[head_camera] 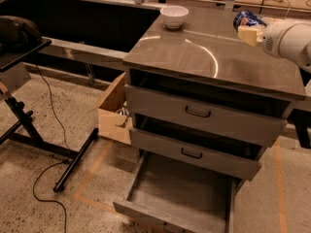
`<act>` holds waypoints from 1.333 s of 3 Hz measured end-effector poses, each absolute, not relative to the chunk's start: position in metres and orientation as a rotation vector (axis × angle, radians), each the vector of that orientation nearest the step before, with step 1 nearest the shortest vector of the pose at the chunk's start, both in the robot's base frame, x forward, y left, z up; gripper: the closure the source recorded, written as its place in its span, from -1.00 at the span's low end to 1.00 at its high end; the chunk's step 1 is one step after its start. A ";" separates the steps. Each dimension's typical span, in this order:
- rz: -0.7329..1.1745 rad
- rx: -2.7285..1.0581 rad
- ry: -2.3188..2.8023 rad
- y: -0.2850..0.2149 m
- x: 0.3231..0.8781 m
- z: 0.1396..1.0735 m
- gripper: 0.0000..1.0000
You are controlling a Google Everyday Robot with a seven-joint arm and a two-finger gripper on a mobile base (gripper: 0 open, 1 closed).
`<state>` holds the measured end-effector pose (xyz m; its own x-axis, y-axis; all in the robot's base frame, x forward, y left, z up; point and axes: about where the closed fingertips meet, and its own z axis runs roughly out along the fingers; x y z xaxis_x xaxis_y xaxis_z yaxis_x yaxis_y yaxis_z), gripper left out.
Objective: Place pepsi can into bottom drawer
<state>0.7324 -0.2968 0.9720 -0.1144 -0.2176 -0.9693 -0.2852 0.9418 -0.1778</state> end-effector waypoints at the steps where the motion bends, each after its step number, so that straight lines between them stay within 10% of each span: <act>1: 0.185 -0.429 1.716 -0.295 0.689 0.980 1.00; 4: 0.531 -0.594 1.703 -0.272 0.565 0.987 1.00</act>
Offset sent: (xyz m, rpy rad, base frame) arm -0.1604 -0.0026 0.0139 0.1442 0.1420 0.2393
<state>0.5646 -0.2723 0.9868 -0.1739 -0.1041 -0.9792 -0.6423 0.7657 0.0326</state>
